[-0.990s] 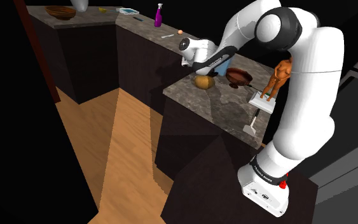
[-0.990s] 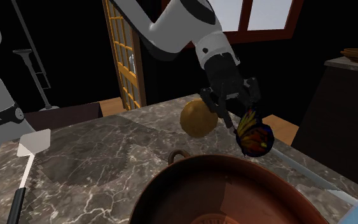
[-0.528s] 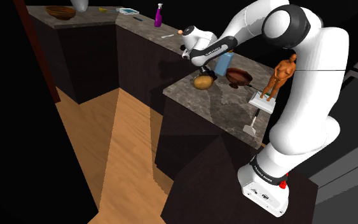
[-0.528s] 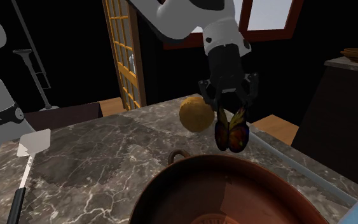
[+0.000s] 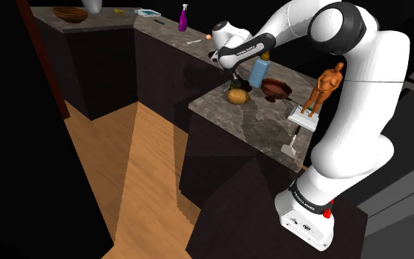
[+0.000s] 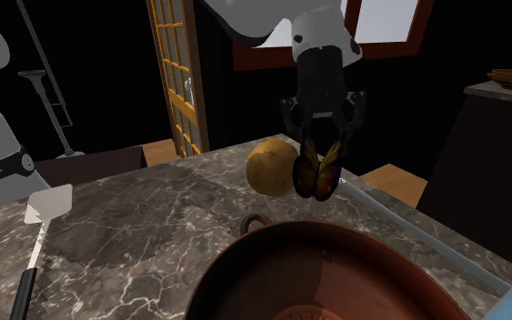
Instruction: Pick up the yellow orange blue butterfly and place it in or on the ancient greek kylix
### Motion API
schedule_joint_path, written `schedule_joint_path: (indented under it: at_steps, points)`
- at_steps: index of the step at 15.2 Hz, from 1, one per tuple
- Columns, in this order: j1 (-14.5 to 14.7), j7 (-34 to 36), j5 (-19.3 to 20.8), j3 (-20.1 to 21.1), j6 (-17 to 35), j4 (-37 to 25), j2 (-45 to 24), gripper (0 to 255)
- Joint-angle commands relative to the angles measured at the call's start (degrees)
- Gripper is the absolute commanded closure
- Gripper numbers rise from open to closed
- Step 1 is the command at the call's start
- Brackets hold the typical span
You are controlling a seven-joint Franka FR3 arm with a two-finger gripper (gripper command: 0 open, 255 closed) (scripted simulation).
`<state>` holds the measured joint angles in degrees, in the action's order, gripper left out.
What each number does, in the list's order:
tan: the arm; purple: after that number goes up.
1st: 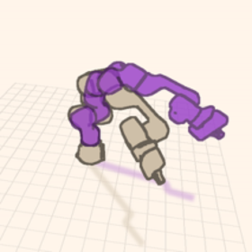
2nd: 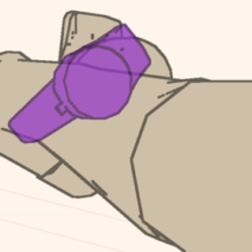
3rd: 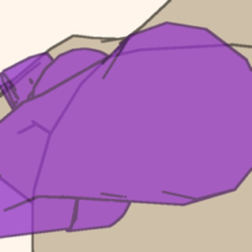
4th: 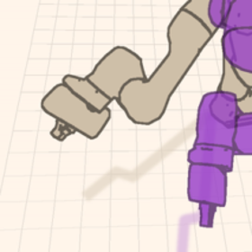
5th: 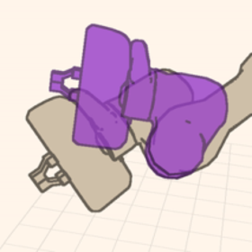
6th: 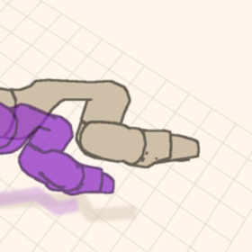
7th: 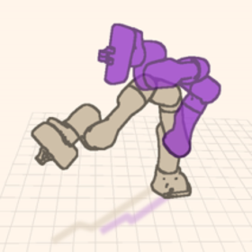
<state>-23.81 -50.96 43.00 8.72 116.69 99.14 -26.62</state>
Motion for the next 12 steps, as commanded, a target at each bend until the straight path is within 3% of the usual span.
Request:
schedule_joint_path:
  at_steps: [1,12]
  points:
    - [-0.10,-0.73,-0.48,0.17,-0.78,0.00,0.97,255]
    - [-0.21,-4.89,-2.77,0.90,-5.94,-2.69,4.71,255]
